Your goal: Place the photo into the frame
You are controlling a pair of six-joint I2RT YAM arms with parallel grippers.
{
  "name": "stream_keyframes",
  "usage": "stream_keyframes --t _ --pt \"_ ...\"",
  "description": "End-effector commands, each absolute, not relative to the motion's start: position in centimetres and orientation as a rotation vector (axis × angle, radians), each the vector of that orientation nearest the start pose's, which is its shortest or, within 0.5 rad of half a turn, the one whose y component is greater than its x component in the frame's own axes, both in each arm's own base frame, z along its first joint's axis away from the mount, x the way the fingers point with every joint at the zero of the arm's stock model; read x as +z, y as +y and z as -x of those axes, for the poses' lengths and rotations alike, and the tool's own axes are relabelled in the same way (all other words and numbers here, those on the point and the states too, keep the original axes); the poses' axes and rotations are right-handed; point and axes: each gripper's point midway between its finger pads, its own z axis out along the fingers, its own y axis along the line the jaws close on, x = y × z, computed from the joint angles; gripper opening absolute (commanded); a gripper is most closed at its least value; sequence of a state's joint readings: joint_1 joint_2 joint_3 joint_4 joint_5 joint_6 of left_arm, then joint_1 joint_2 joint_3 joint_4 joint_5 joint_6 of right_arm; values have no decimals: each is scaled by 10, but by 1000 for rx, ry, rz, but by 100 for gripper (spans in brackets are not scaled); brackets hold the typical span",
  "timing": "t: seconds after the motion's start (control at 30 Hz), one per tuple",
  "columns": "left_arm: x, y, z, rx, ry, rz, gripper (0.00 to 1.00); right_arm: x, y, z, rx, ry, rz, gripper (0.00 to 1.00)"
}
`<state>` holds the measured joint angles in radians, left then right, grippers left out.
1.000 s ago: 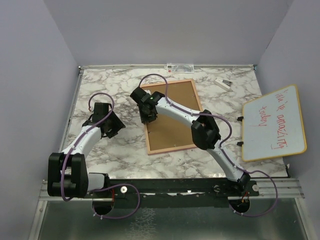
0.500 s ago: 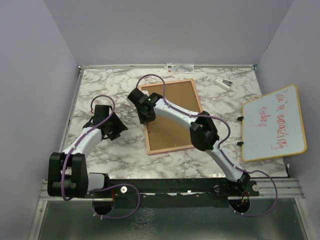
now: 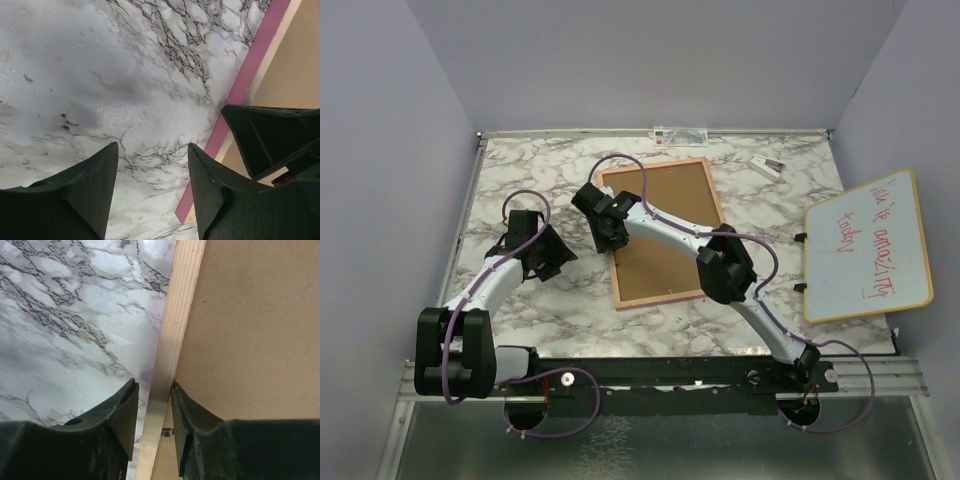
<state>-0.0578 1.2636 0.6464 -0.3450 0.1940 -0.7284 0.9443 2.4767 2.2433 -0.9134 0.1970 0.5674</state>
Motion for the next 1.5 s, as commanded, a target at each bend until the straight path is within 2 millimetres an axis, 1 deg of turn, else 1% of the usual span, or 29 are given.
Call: stream_keyframes --t 0.0,0.1,0.2,0.3,0.37,0.53,0.6,0.7,0.77,0.87,0.97,1.07,1.13,1.3,1.4,1.47 --pt "56 -77 -278 -557 2486 759 59 11 435 -320 136 2696 482 36" --pt "55 -78 -277 -558 2489 756 60 12 431 -323 98 2688 468 30" --pt "56 -80 -276 -577 2489 746 61 19 429 -327 81 2670 444 18" --pt "62 -90 -277 -663 2481 698 63 34 433 -331 114 2638 422 6" --pt "69 -101 -277 -751 2460 652 64 48 436 -335 134 2611 408 3" --pt "98 -131 -271 -1025 2364 505 75 86 445 -341 211 2555 375 1" --pt "106 -138 -266 -1092 2344 452 79 100 447 -342 242 2538 360 1" --pt "114 -154 -254 -1233 2339 346 85 119 450 -341 293 2517 342 1" --pt "114 -162 -247 -1297 2363 309 85 130 452 -340 331 2507 328 1" --pt "105 -165 -245 -1319 2404 339 85 146 455 -338 386 2493 310 1" --pt "101 -167 -248 -1301 2420 339 86 160 457 -335 432 2483 297 1" --pt "106 -174 -251 -1323 2408 312 85 173 458 -331 474 2476 285 1" --pt "113 -181 -253 -1371 2382 300 83 177 459 -328 501 2480 281 1" --pt "140 -196 -265 -1480 2265 279 67 189 462 -319 579 2487 262 1" --pt "148 -201 -269 -1494 2219 308 60 199 463 -317 612 2471 246 1" --pt "153 -202 -269 -1504 2194 329 53 203 461 -317 617 2468 237 1"
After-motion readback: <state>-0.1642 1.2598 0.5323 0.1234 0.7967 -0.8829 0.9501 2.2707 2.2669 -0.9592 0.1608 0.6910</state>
